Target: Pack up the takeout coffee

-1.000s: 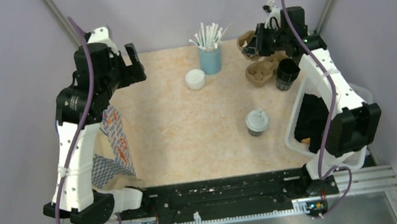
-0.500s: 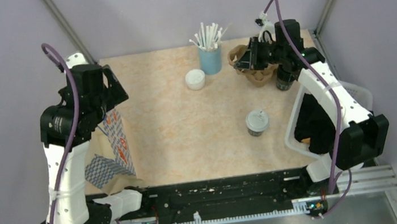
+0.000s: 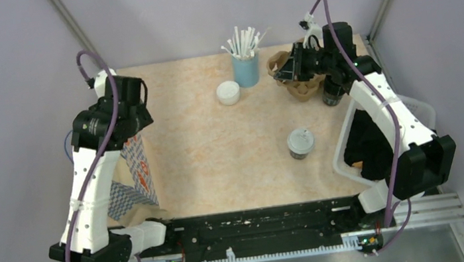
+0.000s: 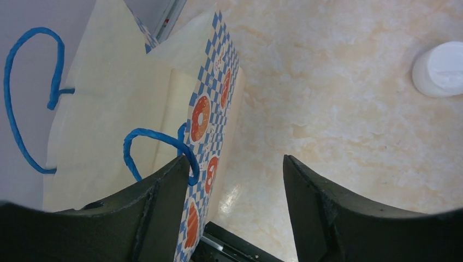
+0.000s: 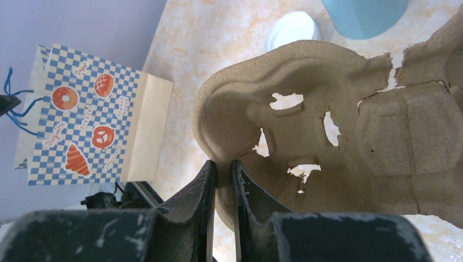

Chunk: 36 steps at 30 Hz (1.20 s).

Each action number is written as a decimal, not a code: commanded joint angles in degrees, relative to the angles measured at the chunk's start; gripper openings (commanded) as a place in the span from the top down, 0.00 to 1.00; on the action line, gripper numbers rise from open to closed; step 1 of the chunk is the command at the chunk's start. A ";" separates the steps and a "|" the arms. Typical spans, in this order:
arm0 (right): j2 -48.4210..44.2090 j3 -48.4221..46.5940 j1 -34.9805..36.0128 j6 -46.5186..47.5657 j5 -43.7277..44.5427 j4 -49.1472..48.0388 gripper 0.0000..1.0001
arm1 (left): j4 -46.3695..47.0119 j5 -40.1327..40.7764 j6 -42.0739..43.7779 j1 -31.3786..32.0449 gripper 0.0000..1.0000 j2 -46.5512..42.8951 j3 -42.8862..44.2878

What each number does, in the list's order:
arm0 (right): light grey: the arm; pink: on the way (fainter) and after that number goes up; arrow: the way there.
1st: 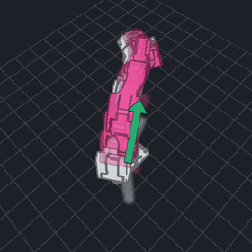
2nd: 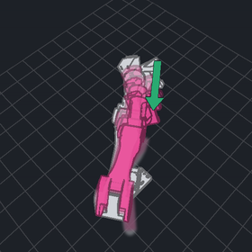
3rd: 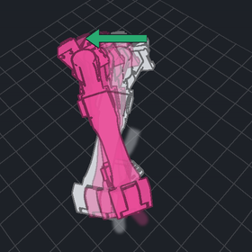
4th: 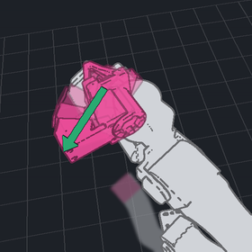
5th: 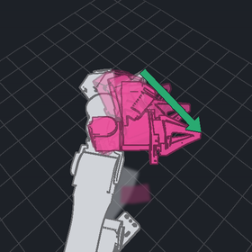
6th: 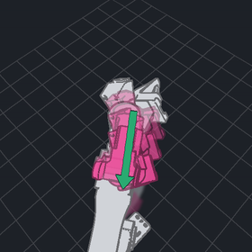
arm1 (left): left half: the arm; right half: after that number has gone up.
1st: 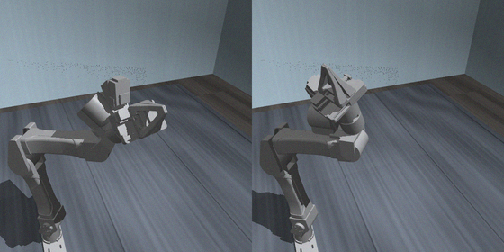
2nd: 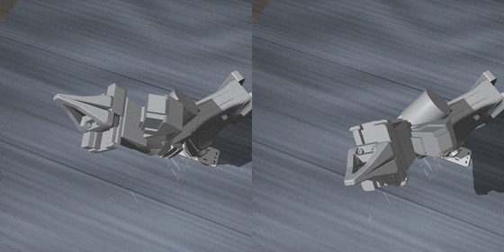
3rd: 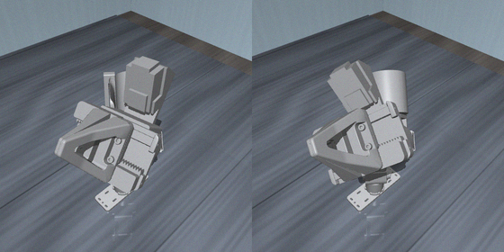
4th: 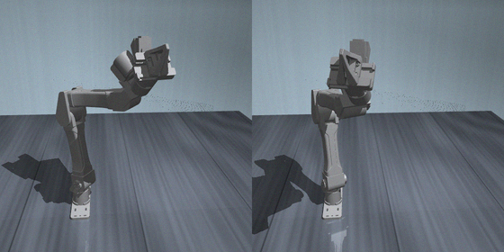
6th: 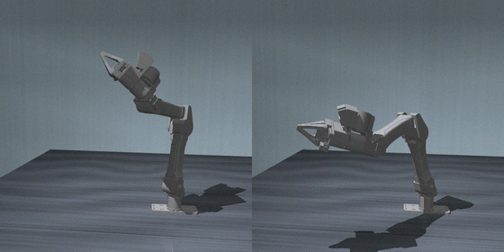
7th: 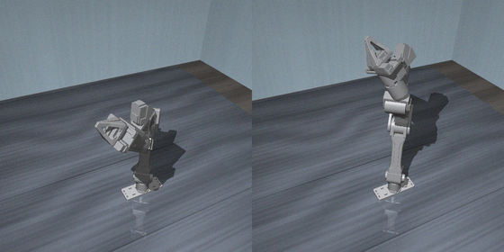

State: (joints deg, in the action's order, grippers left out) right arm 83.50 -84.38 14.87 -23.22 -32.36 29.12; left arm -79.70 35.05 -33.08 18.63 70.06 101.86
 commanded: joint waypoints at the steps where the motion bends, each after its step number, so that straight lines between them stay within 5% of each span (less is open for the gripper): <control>1: -1.56 -1.58 0.24 0.19 -0.69 -1.97 1.00 | 4.53 4.28 0.12 -0.70 0.32 -0.51 -3.46; 10: -1.58 -1.41 0.17 0.29 -0.78 -1.88 1.00 | 10.21 5.85 5.64 -0.79 0.63 -2.86 -9.22; 15: -1.58 -1.81 0.23 0.25 -0.78 -1.70 1.00 | 17.04 -1.83 11.46 -0.80 1.00 -5.95 -10.81; 20: -1.51 -2.90 0.24 0.15 -0.56 -0.99 1.00 | 25.18 -25.41 17.65 -0.80 1.00 -7.78 -11.46; 27: -2.05 -5.01 0.25 -0.86 -1.91 1.15 1.00 | 30.14 -58.43 15.55 -0.07 1.00 -5.32 -15.65; 36: -3.82 -9.10 0.65 -3.41 -6.26 6.20 1.00 | 34.89 -70.56 19.45 12.89 1.00 -0.98 -17.56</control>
State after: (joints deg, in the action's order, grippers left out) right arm 83.05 -88.82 14.90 -25.17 -35.75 33.52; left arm -49.78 -26.39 -16.36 25.69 66.83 83.33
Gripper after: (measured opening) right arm 0.134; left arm 0.018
